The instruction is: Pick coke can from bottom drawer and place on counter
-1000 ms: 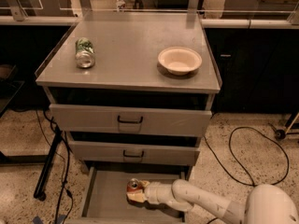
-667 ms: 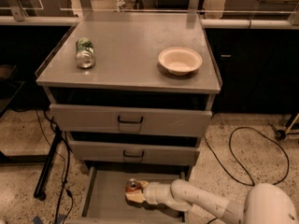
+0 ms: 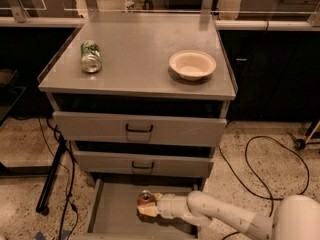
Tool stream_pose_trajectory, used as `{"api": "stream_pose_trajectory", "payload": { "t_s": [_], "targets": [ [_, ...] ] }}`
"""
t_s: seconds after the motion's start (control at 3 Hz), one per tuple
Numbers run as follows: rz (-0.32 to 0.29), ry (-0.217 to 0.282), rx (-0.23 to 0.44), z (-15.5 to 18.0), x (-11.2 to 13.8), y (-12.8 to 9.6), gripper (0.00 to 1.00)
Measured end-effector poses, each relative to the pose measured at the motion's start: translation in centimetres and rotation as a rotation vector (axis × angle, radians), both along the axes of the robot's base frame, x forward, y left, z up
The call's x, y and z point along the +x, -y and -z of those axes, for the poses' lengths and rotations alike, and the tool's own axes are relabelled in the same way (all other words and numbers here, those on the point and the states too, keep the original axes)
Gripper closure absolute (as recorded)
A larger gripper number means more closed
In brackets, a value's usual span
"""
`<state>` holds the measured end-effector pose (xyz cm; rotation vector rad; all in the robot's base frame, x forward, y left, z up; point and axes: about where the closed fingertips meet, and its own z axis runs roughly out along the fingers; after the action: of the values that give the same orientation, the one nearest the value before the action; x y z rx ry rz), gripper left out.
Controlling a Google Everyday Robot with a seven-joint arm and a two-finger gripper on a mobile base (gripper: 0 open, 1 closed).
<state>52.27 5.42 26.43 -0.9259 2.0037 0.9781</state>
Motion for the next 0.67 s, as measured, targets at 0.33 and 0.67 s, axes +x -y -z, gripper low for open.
{"api": "stream_pose_trajectory", "payload": {
  "t_s": [0.33, 0.67],
  "targets": [
    [0.022, -0.016, -0.045, -5.40, -0.05, 2.04, 1.00],
    [0.022, -0.013, -0.045, -5.58, -0.01, 2.05, 1.00]
  ]
}}
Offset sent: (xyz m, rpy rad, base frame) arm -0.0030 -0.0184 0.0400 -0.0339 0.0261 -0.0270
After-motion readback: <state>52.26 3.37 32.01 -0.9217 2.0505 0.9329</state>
